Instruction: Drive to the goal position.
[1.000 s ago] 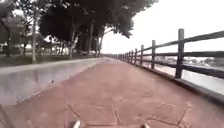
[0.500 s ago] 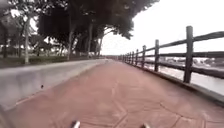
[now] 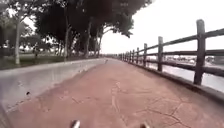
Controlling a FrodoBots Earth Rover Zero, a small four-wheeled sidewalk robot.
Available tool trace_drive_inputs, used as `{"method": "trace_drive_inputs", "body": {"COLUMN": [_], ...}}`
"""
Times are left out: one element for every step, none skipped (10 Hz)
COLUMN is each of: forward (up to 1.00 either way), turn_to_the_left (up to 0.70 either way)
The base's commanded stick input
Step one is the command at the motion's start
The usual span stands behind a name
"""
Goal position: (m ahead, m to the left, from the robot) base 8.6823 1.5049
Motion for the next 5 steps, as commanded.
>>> {"method": "trace_drive_inputs", "body": {"forward": [0.70, 0.70, 0.70, 0.70, 0.70], "turn_to_the_left": [0.00, 0.00, 0.00, 0.00, 0.00]}}
